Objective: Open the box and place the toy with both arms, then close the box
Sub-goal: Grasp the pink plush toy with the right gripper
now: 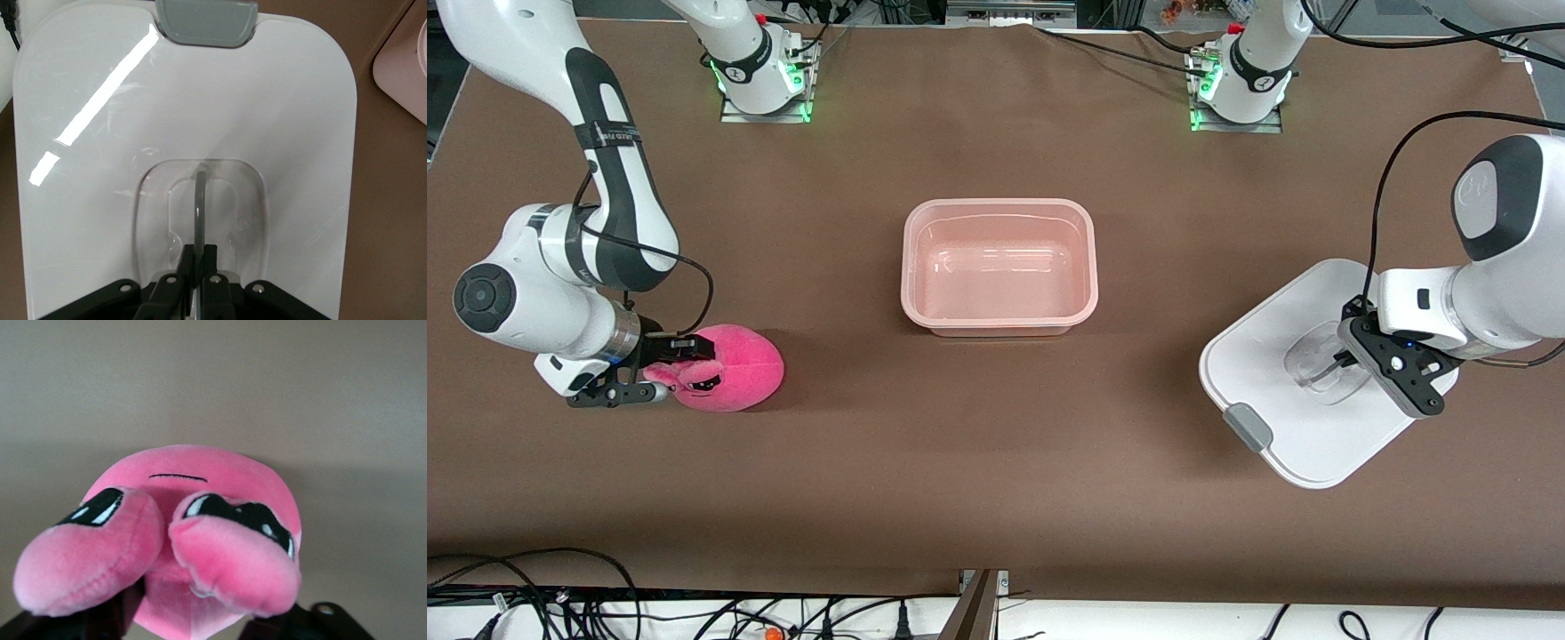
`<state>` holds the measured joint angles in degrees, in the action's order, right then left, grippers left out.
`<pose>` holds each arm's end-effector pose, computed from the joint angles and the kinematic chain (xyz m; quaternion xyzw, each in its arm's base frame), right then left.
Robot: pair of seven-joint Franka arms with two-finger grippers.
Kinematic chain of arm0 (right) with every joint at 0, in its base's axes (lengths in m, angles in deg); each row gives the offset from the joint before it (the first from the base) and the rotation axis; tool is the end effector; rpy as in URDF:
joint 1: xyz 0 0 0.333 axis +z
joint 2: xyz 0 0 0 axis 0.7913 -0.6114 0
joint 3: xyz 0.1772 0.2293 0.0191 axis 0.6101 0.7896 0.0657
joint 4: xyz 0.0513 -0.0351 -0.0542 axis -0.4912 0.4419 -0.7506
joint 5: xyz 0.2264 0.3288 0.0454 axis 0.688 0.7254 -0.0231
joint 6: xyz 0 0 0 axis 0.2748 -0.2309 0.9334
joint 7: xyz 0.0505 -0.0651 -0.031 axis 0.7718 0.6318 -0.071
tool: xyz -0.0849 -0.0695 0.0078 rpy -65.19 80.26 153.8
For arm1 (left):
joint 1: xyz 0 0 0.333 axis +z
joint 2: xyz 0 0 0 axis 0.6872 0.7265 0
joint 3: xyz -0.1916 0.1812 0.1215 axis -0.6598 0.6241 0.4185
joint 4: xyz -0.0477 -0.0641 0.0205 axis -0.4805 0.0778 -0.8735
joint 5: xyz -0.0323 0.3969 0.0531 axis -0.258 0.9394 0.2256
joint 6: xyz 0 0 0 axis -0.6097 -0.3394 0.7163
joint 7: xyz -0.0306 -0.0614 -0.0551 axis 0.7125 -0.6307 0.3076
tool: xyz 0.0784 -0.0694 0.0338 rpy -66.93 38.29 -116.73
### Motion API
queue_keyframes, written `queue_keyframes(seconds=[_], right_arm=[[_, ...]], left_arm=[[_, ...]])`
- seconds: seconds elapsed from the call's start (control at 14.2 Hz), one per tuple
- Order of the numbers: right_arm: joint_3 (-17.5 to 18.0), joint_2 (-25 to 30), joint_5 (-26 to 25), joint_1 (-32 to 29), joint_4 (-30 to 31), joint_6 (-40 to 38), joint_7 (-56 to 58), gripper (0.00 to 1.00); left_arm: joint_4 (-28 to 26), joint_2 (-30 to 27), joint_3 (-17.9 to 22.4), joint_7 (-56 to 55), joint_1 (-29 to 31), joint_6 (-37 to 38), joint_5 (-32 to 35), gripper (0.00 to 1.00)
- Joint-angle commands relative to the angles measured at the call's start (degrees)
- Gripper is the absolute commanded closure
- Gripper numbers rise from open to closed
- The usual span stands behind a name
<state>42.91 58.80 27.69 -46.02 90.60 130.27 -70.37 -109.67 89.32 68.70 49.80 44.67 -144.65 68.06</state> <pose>0.6563 0.0154 0.2769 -0.9984 -0.0411 0.0240 0.0309 0.6773 -0.0406 0.4507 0.8951 -0.4446 -0.0082 0.0327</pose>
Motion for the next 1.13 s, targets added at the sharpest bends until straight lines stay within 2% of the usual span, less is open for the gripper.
queue_keyframes(seconds=[0.0, 0.07, 0.14, 0.42, 0.78, 1.06], right_arm=[[0.34, 0.19, 1.1, -0.49, 0.57, 0.83, 1.66, 0.86], [0.34, 0.19, 1.1, -0.49, 0.48, 0.83, 1.66, 0.97], [0.34, 0.19, 1.1, -0.49, 0.48, 0.75, 1.75, 1.0], [0.6, 0.8, 0.4, -0.31, -0.22, -0.05, 3.59, 1.0], [1.04, 1.59, 0.05, 0.12, -2.94, -1.53, 14.83, 1.0], [1.13, 1.77, -4.52, 4.6, -12.06, -13.11, 16.25, 1.0]], left_arm=[[0.81, 0.02, -0.03, 0.84, -0.21, 1.63, -1.13, 1.0], [0.81, -0.06, -0.11, 0.84, -0.21, 1.72, -1.21, 1.0], [0.81, -0.06, -0.64, 0.75, -0.29, 1.72, -1.13, 1.0], [0.81, -0.06, -0.91, 1.19, 0.14, 1.81, -1.13, 1.0], [0.73, 0.02, -0.99, 1.28, 0.41, 1.81, -1.13, 1.0], [0.81, 0.02, -0.9, 1.28, 0.32, 1.81, -1.13, 1.0]])
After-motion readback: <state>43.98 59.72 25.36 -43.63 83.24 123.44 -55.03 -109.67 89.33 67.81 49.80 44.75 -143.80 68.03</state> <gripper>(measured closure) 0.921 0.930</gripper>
